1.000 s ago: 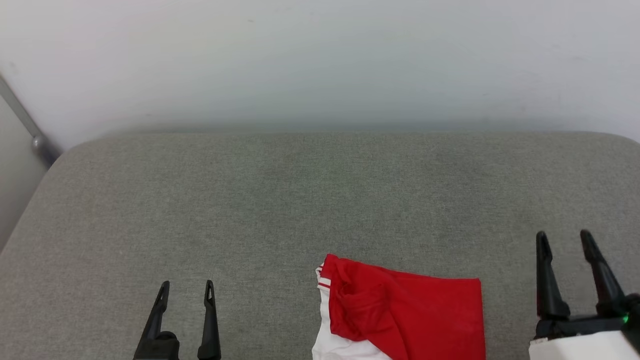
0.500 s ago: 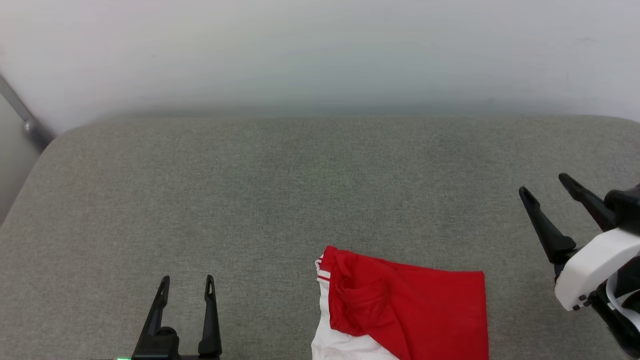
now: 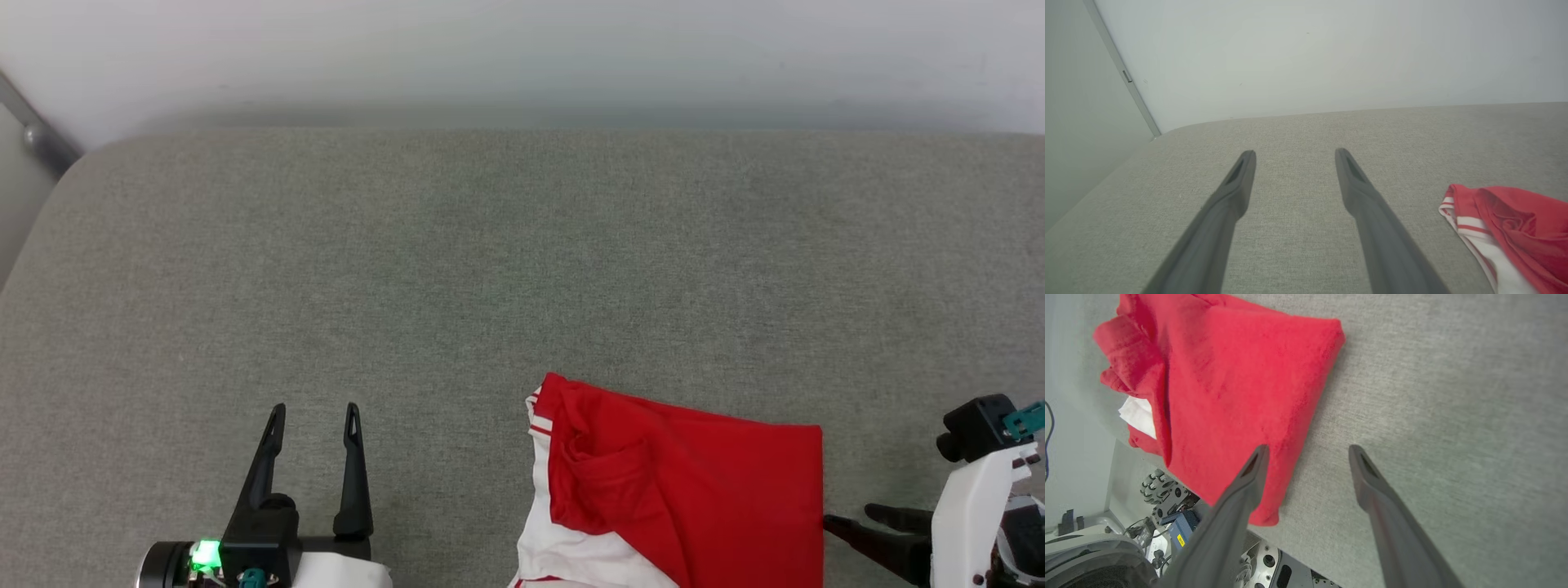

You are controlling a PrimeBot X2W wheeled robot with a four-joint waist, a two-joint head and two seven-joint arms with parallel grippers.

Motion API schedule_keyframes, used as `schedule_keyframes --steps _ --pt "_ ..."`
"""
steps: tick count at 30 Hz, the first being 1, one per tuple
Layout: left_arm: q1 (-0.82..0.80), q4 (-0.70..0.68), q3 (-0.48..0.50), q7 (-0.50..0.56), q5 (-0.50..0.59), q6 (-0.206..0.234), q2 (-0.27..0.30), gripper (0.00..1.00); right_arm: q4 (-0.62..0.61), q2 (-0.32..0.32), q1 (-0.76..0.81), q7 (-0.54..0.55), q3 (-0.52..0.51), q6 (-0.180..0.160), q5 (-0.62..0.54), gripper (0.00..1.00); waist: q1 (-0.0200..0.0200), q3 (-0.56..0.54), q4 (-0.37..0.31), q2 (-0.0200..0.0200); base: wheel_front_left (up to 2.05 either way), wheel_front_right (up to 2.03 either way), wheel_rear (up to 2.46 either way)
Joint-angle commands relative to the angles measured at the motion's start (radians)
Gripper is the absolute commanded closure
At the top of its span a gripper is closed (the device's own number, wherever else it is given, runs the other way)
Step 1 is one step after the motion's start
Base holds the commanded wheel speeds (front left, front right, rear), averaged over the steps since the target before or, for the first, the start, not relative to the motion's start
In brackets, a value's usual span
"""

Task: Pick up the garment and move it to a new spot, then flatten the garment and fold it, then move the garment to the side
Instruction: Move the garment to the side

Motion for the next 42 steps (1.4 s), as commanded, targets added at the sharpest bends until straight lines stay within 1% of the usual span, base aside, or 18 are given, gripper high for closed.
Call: schedule_keyframes --steps 1,6,12,14,16,17,18,20,25,30,32,37,40,42 --pt "-0.015 -0.003 -0.003 -0.004 0.004 0.0 -0.001 0.0 0.009 0.014 0.002 -0.008 0.001 -0.001 0.021 0.0 0.0 0.024 0.01 0.0 0.0 0.0 0.0" --pt "-0.046 -0.009 -0.011 -0.004 0.005 -0.001 -0.004 0.0 0.062 0.055 -0.03 -0.04 0.043 -0.001 0.069 0.0 0.0 0.073 0.025 0.0 0.0 0.0 0.0" --pt "-0.072 -0.007 -0.02 -0.004 0.007 -0.004 -0.007 0.0 0.118 0.091 -0.057 -0.063 0.134 -0.001 0.125 0.0 0.0 0.115 0.044 0.0 0.0 0.0 0.0" --pt "-0.078 -0.004 -0.022 -0.004 0.006 -0.004 -0.007 0.0 0.135 0.098 -0.063 -0.066 0.17 -0.001 0.134 0.0 0.0 0.122 0.049 0.0 0.0 0.0 0.0" --pt "-0.083 -0.003 -0.025 -0.004 0.005 -0.002 -0.008 0.0 0.148 0.085 -0.058 -0.052 0.22 -0.001 0.127 0.0 0.0 0.126 0.054 0.0 0.0 0.0 0.0" --pt "-0.083 -0.002 -0.026 -0.004 0.004 -0.001 -0.009 0.0 0.151 0.08 -0.059 -0.058 0.237 -0.001 0.126 0.53 0.0 0.127 0.056 0.0 0.0 0.0 0.0" --pt "-0.083 -0.002 -0.026 -0.004 0.003 0.0 -0.009 0.0 0.156 0.078 -0.06 -0.068 0.248 -0.001 0.133 1.0 0.0 0.127 0.057 0.0 0.0 0.0 0.0" --pt "-0.081 0.0 -0.027 -0.004 0.001 0.002 -0.01 0.0 0.156 0.062 -0.074 -0.083 0.269 -0.001 0.138 1.0 0.0 0.125 0.06 0.0 0.0 0.0 0.0" --pt "-0.065 0.005 -0.023 -0.004 0.0 0.007 -0.011 0.0 0.137 0.017 -0.134 -0.147 0.286 -0.001 0.145 1.0 0.0 0.105 0.054 0.0 0.0 0.0 0.0" --pt "-0.04 0.005 -0.013 -0.004 -0.001 0.008 -0.011 0.0 0.08 -0.057 -0.208 -0.187 0.314 -0.001 0.113 1.0 0.0 0.071 0.013 0.0 0.0 0.0 0.0" --pt "-0.035 0.001 -0.008 -0.004 -0.002 0.006 -0.011 0.0 0.058 -0.095 -0.234 -0.187 0.328 -0.001 0.099 1.0 0.0 0.061 -0.016 0.0 0.0 0.0 0.0" --pt "-0.021 -0.012 0.022 -0.004 -0.002 0.012 -0.006 0.0 0.012 -0.188 -0.315 -0.165 0.352 -0.001 0.066 1.0 0.0 0.063 -0.125 0.0 0.0 0.0 0.0" --pt "-0.028 -0.019 0.035 -0.004 0.0 0.002 0.005 0.0 0.009 -0.236 -0.357 -0.16 0.353 -0.001 0.042 1.0 0.0 0.081 -0.194 0.0 0.0 0.0 0.0" --pt "-0.034 -0.028 0.045 -0.003 0.006 0.003 0.012 0.0 0.02 -0.26 -0.386 -0.16 0.35 -0.001 0.03 1.0 0.0 0.099 -0.241 0.0 0.0 0.0 0.0"
